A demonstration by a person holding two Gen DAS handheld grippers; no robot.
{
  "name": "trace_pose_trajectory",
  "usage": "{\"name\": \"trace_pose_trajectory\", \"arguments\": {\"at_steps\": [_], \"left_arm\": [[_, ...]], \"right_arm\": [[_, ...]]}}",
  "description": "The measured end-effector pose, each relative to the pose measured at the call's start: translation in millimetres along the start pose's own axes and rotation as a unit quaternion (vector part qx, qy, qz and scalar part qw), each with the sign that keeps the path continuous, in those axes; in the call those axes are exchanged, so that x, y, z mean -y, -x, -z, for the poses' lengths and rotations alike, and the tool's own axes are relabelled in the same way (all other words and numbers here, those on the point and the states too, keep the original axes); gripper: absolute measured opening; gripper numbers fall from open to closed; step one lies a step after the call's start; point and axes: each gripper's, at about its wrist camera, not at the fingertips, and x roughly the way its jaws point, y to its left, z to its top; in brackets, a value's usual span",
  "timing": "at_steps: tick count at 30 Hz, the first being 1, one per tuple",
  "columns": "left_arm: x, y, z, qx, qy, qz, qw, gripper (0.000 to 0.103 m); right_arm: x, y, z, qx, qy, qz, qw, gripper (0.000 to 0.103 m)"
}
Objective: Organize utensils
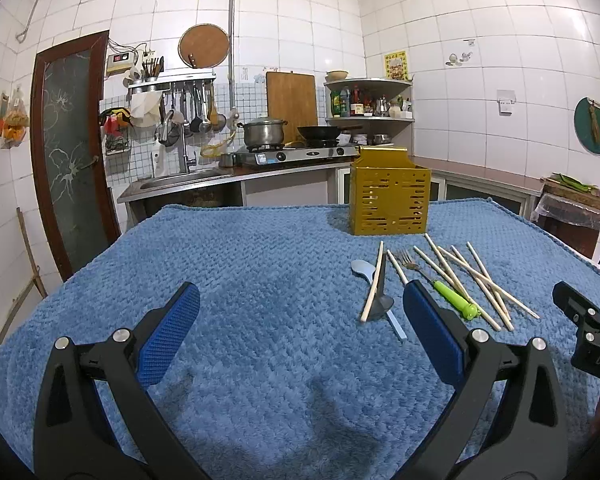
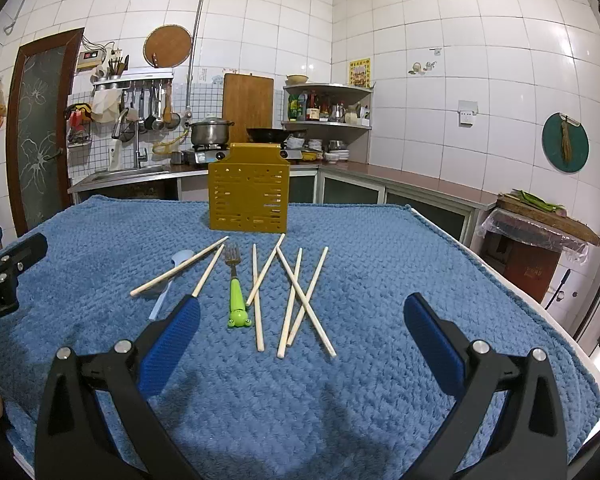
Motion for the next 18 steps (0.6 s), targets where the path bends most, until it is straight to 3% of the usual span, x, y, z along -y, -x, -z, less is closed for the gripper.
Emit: {"name": "trace_pose_trajectory", "arguments": {"at_steps": [18], "left_arm": [[0.3,-1.6,-0.3,0.000,0.002,0.001,1.0000,0.098]], "right_arm": [[-0.9,0.2,0.1,0.001,0.001,0.001,1.000,0.099]]}}
